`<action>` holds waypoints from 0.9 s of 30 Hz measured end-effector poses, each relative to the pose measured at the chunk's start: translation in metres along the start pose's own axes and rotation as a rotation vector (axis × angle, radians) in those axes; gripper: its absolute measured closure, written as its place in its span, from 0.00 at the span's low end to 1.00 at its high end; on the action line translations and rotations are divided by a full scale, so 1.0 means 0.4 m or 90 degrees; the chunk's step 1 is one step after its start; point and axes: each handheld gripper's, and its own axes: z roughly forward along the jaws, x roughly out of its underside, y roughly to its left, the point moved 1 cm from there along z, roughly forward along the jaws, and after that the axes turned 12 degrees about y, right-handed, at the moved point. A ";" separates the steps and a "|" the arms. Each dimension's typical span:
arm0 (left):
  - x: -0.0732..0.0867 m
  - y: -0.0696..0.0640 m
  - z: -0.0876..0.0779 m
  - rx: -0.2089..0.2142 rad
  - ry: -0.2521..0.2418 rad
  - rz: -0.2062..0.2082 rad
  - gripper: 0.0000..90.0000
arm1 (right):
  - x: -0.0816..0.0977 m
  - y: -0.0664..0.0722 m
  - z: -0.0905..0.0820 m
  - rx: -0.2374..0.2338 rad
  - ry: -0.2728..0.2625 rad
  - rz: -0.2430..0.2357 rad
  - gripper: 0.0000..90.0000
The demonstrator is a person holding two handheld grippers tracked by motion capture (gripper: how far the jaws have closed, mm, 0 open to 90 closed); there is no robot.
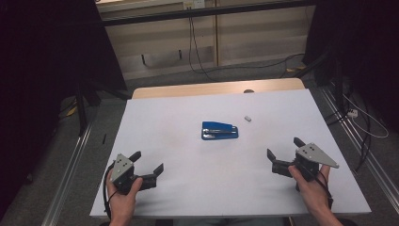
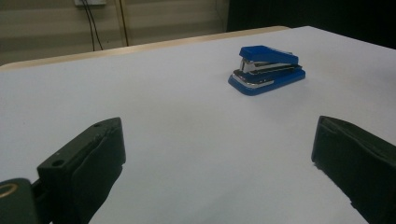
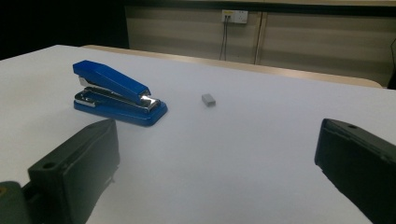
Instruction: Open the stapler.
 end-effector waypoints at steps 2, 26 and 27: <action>-0.002 0.002 0.001 -0.002 -0.002 -0.006 0.03 | 0.001 0.001 0.001 0.000 0.002 0.000 0.00; -0.014 -0.001 0.033 0.049 0.043 0.005 0.04 | -0.001 0.032 0.019 -0.026 0.013 -0.039 0.00; -0.016 -0.005 0.035 0.044 0.041 0.010 0.05 | -0.002 0.036 0.021 -0.031 0.011 -0.036 0.00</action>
